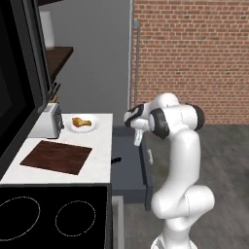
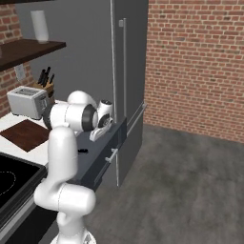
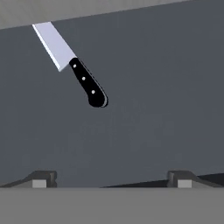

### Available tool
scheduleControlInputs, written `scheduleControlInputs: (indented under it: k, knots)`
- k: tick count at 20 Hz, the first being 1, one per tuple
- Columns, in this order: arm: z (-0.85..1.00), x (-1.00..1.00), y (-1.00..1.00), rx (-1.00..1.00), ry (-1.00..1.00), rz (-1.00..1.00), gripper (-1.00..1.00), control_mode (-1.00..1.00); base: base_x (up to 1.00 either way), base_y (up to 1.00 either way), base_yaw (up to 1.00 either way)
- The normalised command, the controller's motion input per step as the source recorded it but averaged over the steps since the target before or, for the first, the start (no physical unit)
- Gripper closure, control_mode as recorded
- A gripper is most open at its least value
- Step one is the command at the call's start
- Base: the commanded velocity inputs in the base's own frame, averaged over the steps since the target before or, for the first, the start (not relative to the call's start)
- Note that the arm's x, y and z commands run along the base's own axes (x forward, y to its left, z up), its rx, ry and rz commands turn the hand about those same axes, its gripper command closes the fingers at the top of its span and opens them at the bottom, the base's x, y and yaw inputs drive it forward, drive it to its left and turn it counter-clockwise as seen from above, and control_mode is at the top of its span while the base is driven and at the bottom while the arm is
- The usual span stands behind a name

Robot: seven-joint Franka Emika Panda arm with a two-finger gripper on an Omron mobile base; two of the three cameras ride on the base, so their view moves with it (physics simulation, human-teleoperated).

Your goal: Pick up the knife from the drawer and place it on the cutting board. Then place the meat from the plate to the cutting board.

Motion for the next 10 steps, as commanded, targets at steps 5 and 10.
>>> scheduleControlInputs:
  k: [5,10]
  knots:
    - [-0.48,0.00,-0.01,-0.01,0.00,-0.03,-1.00,-1.00,0.00,0.00,0.00]
    - [-0.32,0.00,-0.11,-0.04,0.00,-0.03,-1.00,-1.00,0.00,0.00,0.00]
